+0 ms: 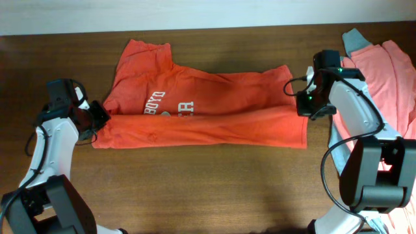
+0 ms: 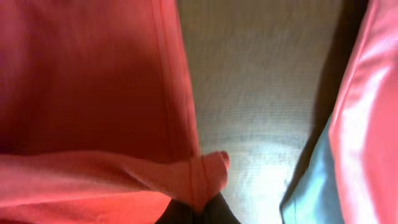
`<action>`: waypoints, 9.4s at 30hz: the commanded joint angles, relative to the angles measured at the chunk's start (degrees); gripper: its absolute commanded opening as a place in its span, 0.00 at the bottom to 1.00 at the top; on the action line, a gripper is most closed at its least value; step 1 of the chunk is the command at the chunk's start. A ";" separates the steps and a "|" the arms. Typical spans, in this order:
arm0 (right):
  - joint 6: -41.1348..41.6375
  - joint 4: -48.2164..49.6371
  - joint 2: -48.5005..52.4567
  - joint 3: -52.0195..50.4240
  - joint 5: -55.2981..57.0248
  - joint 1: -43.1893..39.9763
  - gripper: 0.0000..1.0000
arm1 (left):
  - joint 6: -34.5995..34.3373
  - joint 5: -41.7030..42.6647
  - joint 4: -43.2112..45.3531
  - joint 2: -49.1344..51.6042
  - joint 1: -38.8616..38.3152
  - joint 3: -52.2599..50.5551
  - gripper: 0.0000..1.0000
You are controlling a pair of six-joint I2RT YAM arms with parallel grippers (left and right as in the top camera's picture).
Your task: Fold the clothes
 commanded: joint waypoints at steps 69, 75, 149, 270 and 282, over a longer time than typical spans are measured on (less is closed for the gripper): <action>0.33 -3.10 13.29 -1.16 -2.95 0.09 0.22 | 0.09 0.33 8.39 9.27 -11.37 -3.15 0.11; 0.15 -3.10 13.27 -1.16 -2.95 0.09 0.22 | 0.07 -9.60 -1.18 9.29 -11.37 -3.17 0.11; -2.62 -7.82 1.90 -9.18 -10.73 5.68 0.06 | 2.25 -4.33 -17.68 -19.26 -2.40 -13.53 0.59; 2.10 13.60 -1.88 -4.39 -4.42 5.03 0.50 | 17.99 4.61 -13.03 39.65 -3.02 39.98 0.08; 4.68 17.22 7.80 -4.42 -16.65 -1.60 0.44 | 17.97 4.61 -13.51 39.67 -3.02 39.98 0.08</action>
